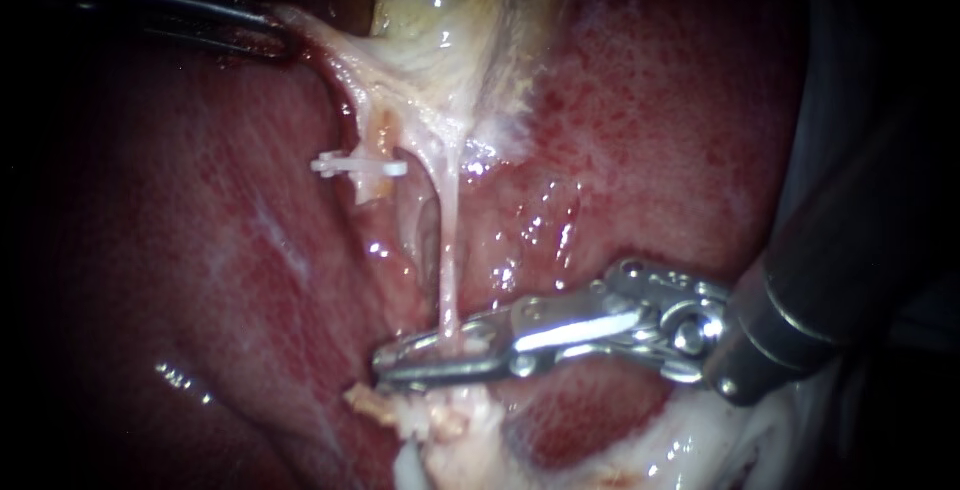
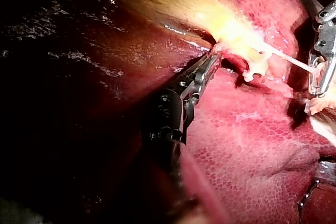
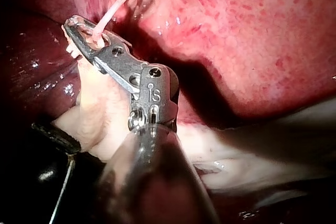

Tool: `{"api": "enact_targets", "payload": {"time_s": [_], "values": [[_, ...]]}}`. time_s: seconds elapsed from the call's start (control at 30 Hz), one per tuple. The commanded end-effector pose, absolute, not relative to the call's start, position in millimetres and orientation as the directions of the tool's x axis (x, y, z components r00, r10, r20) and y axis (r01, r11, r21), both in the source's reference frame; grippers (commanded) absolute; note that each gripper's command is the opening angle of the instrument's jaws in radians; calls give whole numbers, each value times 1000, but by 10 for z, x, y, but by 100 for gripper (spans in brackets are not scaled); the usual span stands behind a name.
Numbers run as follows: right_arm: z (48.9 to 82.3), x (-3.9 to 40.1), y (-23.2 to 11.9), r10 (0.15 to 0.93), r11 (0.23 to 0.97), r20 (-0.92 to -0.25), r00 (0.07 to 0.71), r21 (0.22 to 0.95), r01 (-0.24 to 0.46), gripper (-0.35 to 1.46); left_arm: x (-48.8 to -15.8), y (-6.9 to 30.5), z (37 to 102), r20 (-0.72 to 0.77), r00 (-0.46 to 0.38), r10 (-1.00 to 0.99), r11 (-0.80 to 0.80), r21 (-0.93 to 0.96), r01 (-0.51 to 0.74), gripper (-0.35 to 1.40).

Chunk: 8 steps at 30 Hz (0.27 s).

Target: Clipping first clip right tube

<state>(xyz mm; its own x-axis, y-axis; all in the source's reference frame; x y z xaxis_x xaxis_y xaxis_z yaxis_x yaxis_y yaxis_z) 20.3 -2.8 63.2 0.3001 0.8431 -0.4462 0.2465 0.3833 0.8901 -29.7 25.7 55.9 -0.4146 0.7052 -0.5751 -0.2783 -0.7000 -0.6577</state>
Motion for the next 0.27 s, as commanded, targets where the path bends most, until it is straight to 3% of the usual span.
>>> {"api": "enact_targets", "payload": {"time_s": [0.03, 0.27], "values": [[634, 202, -29, 842, 383, -446, 303, 890, 246, -35, -297, 257, 559, -575, -415, 705, -700, -658, -278, -35], [638, 200, -26, 841, 382, -446, 305, 890, 249, -35, -297, 257, 559, -575, -415, 705, -700, -658, -278, -35]]}}
